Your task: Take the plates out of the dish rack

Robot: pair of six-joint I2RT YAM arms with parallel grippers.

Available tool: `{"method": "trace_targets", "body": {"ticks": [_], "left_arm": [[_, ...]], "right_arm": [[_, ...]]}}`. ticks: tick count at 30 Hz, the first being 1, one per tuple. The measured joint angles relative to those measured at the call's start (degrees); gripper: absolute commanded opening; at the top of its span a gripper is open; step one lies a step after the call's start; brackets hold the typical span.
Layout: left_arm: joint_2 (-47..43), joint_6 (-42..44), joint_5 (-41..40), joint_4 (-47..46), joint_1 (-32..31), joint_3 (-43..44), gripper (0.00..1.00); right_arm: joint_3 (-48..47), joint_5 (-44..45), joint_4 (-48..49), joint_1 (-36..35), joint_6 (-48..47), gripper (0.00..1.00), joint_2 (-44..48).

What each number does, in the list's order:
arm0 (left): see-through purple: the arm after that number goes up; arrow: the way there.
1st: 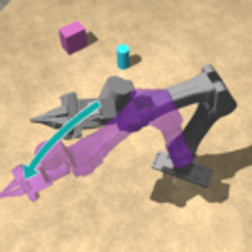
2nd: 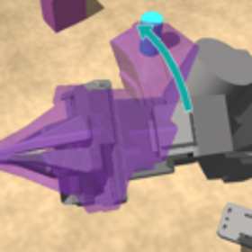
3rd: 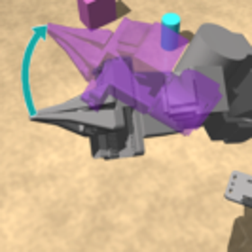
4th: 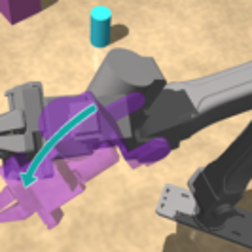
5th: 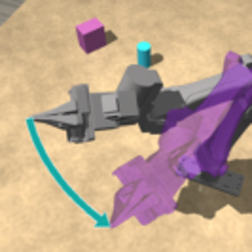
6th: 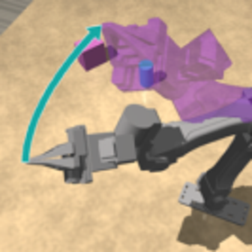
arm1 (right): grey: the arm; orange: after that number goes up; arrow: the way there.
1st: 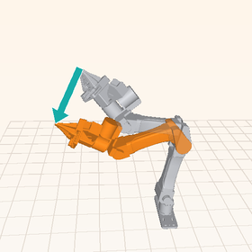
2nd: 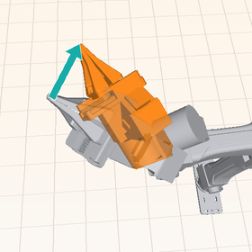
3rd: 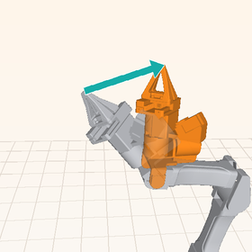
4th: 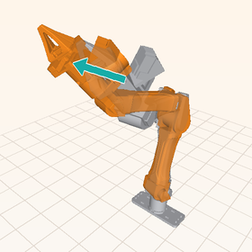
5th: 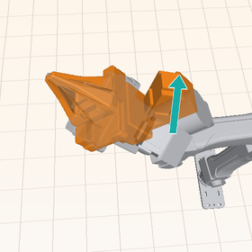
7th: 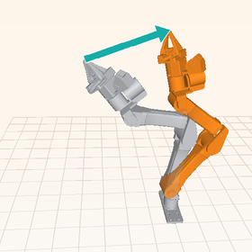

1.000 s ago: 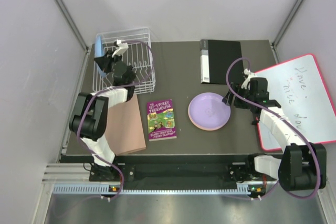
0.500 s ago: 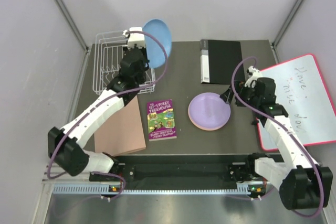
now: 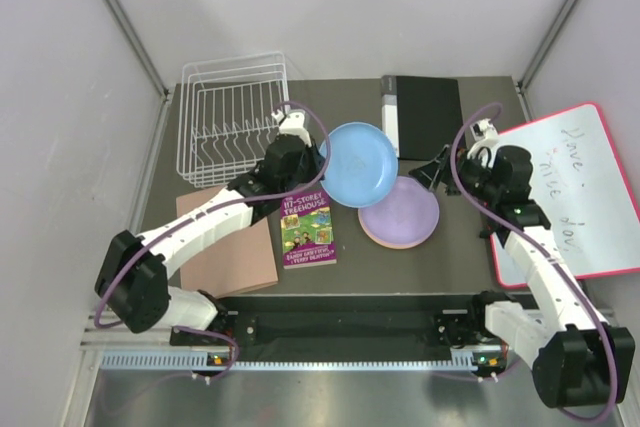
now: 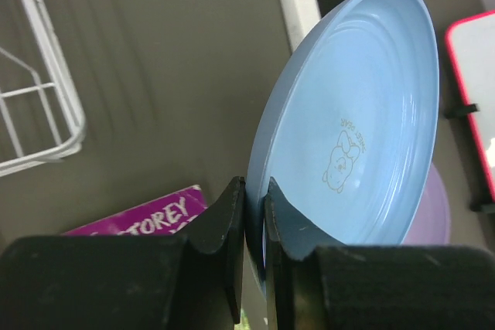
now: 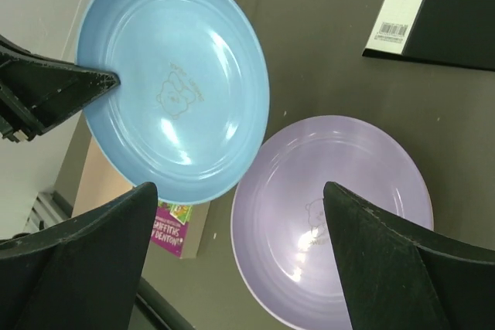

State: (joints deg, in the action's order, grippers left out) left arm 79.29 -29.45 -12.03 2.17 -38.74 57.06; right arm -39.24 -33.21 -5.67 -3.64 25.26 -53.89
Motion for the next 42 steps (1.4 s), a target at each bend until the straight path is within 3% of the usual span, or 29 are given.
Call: {"method": "trace_targets", "body": {"ticks": [14,16,20,23,24,26,27,31,33,42], "left_arm": [[0.52,-3.67,1.81,-2.95,-5.53,0.02,0.0],[1.16,-3.74,2.27,-3.61,-6.14,0.02,0.0],[1.7,-3.78,3.19,-4.85,-6.73,0.02,0.0],[1.66,-3.45,2.8,-5.03,-6.38,0.0,0.0],[1.66,-3.41,2.78,-5.05,-6.38,-0.07,0.12],[1.6,-3.13,2.45,-5.18,-6.58,-0.09,0.2],[1.53,-2.95,2.14,-5.2,-6.64,-0.11,0.49],[-0.2,-0.02,-3.54,-3.93,-7.26,-0.35,0.93],[-1.99,1.75,-7.89,-3.15,-7.1,-0.66,0.99],[-13.11,8.28,-28.57,-1.2,-6.84,-8.09,0.99]], "right_arm": [[0.7,-0.87,4.28,-1.03,0.94,0.75,-6.64],[0.7,-0.94,5.05,-1.51,1.01,0.55,-8.0],[0.74,-0.83,6.23,-2.54,0.83,0.0,-10.49],[1.11,0.98,5.97,-2.54,0.9,0.0,-10.93],[1.11,1.49,5.79,-2.64,0.81,0.0,-10.73],[1.11,2.73,4.63,-2.75,0.59,0.0,-9.6],[1.11,3.37,3.89,-2.91,0.33,0.0,-8.87],[1.11,9.66,-1.99,-3.3,-1.7,0.0,-4.42],[1.09,13.79,-5.42,-3.19,-2.89,0.0,-3.3],[3.19,21.68,-14.12,-3.19,-4.66,0.0,-3.41]]}}
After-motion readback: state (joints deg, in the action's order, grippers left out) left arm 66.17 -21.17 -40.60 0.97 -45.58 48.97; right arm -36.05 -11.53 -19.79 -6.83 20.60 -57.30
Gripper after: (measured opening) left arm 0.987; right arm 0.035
